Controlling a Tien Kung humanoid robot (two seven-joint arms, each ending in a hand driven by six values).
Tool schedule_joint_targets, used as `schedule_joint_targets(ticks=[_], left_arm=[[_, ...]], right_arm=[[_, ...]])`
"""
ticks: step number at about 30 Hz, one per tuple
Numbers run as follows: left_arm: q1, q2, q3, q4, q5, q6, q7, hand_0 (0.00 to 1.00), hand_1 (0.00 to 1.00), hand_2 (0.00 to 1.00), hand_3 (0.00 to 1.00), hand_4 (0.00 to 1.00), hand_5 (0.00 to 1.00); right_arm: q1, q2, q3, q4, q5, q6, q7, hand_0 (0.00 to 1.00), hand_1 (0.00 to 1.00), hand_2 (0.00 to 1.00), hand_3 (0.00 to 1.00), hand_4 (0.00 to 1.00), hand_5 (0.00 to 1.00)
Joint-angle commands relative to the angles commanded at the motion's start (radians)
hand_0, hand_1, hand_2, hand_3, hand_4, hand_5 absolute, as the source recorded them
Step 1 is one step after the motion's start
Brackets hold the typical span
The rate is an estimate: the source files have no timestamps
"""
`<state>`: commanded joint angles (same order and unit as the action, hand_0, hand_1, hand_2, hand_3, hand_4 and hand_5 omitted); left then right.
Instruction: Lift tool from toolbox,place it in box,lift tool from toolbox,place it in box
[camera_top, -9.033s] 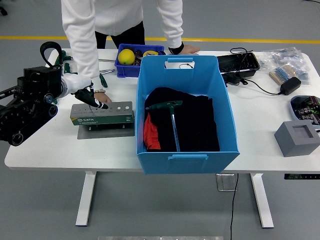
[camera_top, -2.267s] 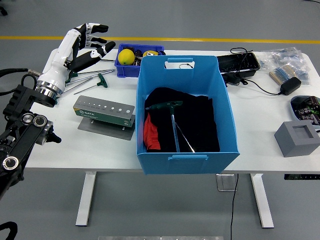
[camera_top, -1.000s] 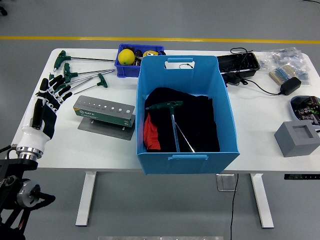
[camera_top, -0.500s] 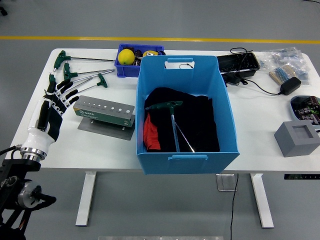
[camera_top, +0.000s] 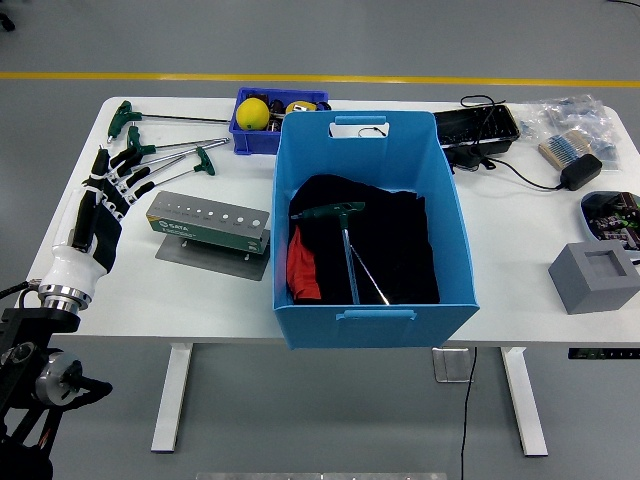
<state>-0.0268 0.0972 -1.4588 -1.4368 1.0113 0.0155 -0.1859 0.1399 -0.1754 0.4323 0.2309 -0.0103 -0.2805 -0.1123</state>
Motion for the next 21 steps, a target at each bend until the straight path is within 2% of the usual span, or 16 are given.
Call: schedule_joint_targets(ticks=[9, 21], left_arm=[[0.026, -0.010, -0.019, -0.001, -0.002, -0.007, 0.003, 0.802, 0.849, 0.907, 0.822, 0.928, 0.905], [0.015, -0.011, -0.025, -0.006, 0.035, -0.006, 0.008, 0.805, 0.850, 0.910, 0.824, 0.926, 0.912]], right_arm=[[0.006, -0.003, -0.001, 0.001, -0.002, -0.002, -0.001, 0.628, 0.598, 0.673, 0.545, 0.756, 0.665], [0.010, -0.004, 0.000, 0.001, -0.007, -0.002, -0.002, 0.629, 0.598, 0.673, 0.546, 0.758, 0.665]])
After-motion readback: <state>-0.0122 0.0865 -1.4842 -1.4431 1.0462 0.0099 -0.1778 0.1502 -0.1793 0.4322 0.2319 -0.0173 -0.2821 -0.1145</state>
